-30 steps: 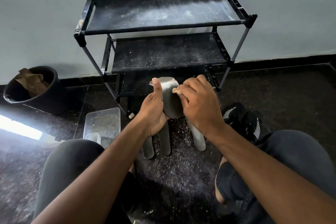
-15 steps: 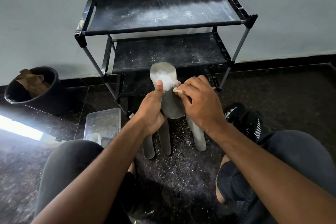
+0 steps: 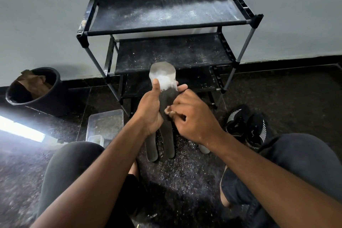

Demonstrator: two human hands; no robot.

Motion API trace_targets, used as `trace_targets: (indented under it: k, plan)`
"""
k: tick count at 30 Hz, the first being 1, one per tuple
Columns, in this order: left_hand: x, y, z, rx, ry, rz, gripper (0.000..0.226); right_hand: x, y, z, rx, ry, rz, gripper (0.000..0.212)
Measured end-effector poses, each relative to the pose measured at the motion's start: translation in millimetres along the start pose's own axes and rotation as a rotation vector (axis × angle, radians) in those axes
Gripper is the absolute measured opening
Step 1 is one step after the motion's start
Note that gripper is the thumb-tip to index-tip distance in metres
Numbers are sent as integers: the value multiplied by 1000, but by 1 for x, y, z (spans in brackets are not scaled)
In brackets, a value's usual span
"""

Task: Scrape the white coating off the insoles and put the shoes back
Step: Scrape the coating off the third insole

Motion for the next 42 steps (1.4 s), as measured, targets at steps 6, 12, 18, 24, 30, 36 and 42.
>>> trace_targets:
  k: [6,12,18,24,30,36,42]
  plan:
    - [2,-2,-4,-47,-51,-20,74,-15,9,8,24,-63,129,6]
    - [-2,0,2,-38,-19,-2,79,1,4,-1,0,70,23,11]
    - [-5,1,9,-5,-70,21,78,-7,9,4,-42,-27,-29,10]
    - [-6,3,7,-15,-68,5,81,2,3,-1,-28,61,-23,7]
    - [-5,3,7,-13,-96,4,80,8,2,-4,2,168,-32,11]
    - [-6,5,10,10,-95,5,80,4,4,1,-32,68,-26,17]
    - [-3,1,0,-24,42,8,82,2,5,-3,-4,122,81,14]
Point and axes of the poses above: each hand's wrist, its own y-axis towards the middle knuckle, its own x-axis out of the palm, z = x × y, the point moved 5 cm from there along y, towards the middle knuckle, and after that the axes turned 1 degree about x, right-handed, at the moved point
